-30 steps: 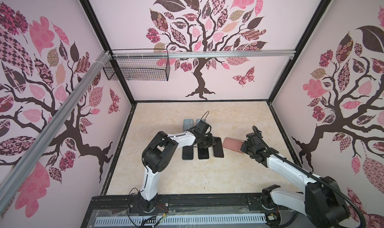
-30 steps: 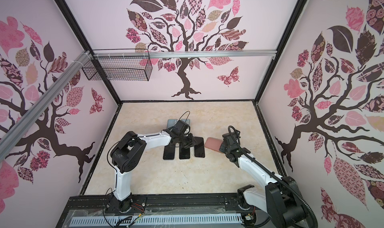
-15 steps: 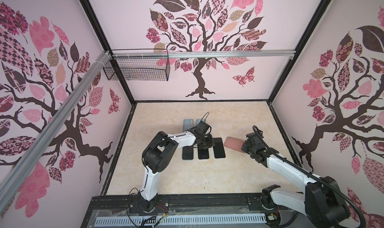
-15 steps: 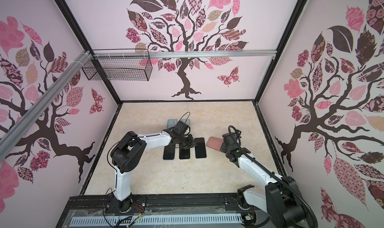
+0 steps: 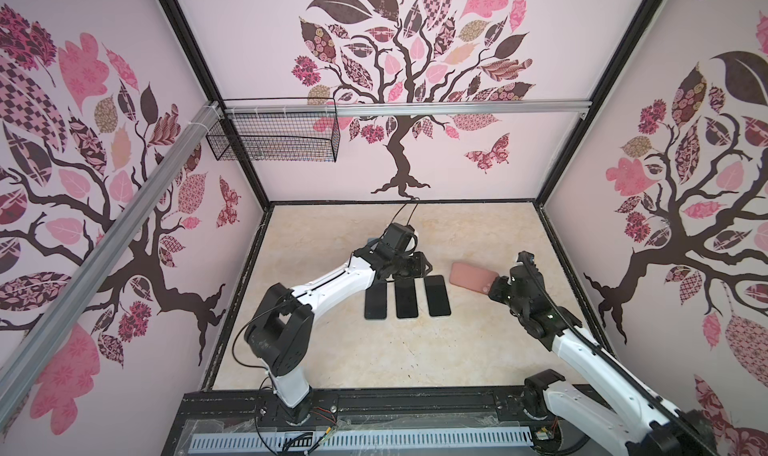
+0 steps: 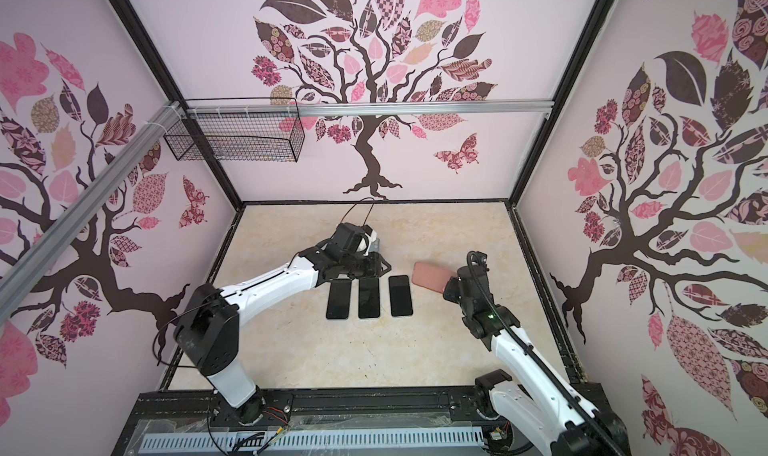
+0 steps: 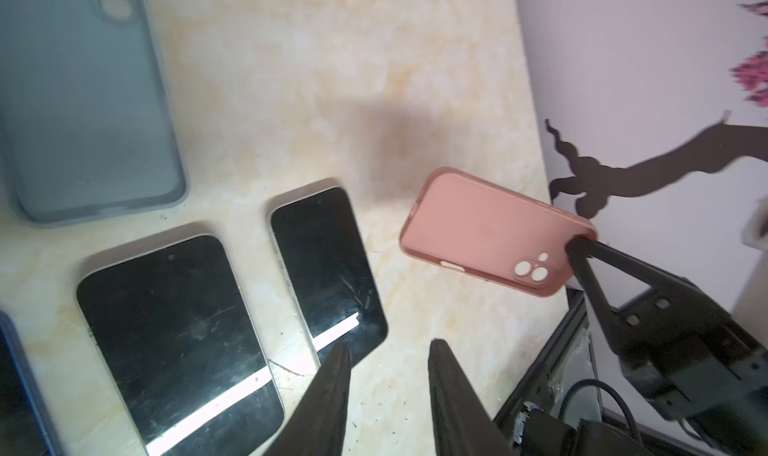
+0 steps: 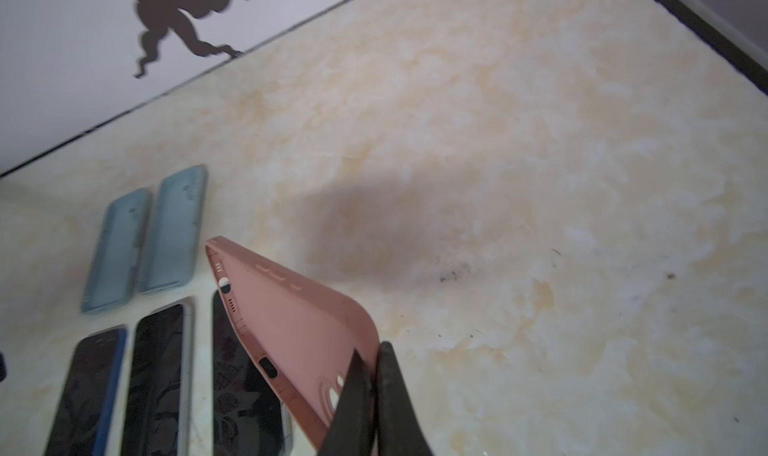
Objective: Take the phone out of the phone case
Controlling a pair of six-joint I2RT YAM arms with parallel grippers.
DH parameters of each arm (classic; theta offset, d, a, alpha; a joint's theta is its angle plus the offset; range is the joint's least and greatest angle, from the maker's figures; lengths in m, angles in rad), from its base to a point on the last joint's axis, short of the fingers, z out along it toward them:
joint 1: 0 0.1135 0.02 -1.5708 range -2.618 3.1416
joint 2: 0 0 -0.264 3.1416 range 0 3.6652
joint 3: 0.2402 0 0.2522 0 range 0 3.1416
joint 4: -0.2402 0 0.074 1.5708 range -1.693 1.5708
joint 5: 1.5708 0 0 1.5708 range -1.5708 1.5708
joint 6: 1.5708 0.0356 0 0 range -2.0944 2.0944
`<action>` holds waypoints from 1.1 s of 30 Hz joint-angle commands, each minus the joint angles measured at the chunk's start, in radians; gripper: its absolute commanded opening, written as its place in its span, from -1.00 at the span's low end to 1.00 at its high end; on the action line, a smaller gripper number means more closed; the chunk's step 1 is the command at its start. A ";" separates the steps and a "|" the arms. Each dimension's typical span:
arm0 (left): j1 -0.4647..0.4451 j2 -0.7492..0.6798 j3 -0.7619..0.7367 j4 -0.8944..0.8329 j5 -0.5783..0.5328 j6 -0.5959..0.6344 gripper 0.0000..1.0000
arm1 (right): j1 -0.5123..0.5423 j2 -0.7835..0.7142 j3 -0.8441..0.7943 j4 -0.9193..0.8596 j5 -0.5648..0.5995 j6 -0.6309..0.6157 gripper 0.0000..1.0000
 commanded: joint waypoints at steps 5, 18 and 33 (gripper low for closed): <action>-0.113 -0.182 0.016 -0.188 -0.290 0.487 -0.03 | 0.003 0.039 0.129 -0.071 -0.481 -0.154 -1.00; -0.204 -0.294 -0.072 -0.220 -0.260 0.730 0.12 | 0.146 0.181 0.268 -0.236 -0.672 -0.292 -1.00; -0.235 -0.253 -0.099 -0.248 -0.240 0.805 -0.03 | 0.146 0.237 0.283 -0.270 -0.752 -0.269 -1.00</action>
